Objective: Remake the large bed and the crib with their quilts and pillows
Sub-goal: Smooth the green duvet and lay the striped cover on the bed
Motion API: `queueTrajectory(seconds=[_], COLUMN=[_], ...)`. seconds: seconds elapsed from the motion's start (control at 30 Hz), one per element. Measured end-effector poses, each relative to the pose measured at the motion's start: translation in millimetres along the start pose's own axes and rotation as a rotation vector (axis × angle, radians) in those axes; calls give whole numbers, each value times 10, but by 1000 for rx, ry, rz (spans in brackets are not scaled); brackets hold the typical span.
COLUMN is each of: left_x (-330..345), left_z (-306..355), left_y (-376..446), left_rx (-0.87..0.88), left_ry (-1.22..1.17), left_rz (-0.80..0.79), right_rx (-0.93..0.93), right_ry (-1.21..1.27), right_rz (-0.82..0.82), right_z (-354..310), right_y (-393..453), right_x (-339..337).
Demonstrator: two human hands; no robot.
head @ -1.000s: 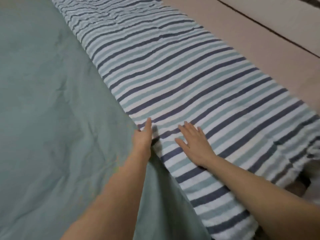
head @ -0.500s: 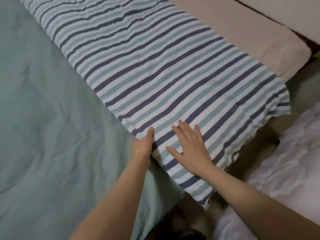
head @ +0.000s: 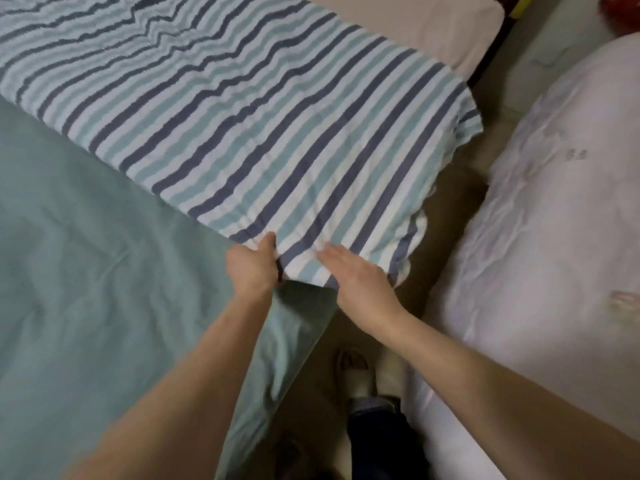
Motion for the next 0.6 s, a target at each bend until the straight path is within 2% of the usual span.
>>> queueTrajectory(seconds=[0.1,0.13,0.2,0.23,0.27,0.3,0.33,0.4,0.43,0.5,0.6], left_x=[-161,-172,-153,-169,-171,-157,-107,93,255,692,1395], left_z=[-326,-401,-523,-558,-468,-315,-117,315,453,458,425], left_y=[-31,-3,-49,-94,-69,-61,-90,-307,-418,-464,-348], left_rx=[-22,-40,-138,-134,-13,168,372,754,881,977,1032], left_ry=[107,178,370,535,743,923,1003,930,879,954,1169], left_rz=[-38,-98,-316,-424,-464,-431,-383,-351,-373,-496,-594], right_rx=[25,72,129,162,174,206,263,469,611,894,1223], right_ry=[-18,6,58,72,58,69,111,260,344,551,966], right_rz=[42,-22,-292,-417,-439,-388,-277,10,115,147,-14], right_z=[0,29,100,192,283,395,530,905,1143,1580,1957], right_y=[-221,-262,-422,-548,-590,-615,-591,-533,-496,-355,-70], right_x=[174,294,625,774,820,749,631,368,286,299,582])
Point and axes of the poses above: each hand's wrist, its own y-axis towards the middle knuckle, its own x-axis out of the palm, z = x × y, the point moved 8 cm from there along y, towards the middle knuckle, and after that the axes turned 8 degrees about x, right-handed, at the moved point
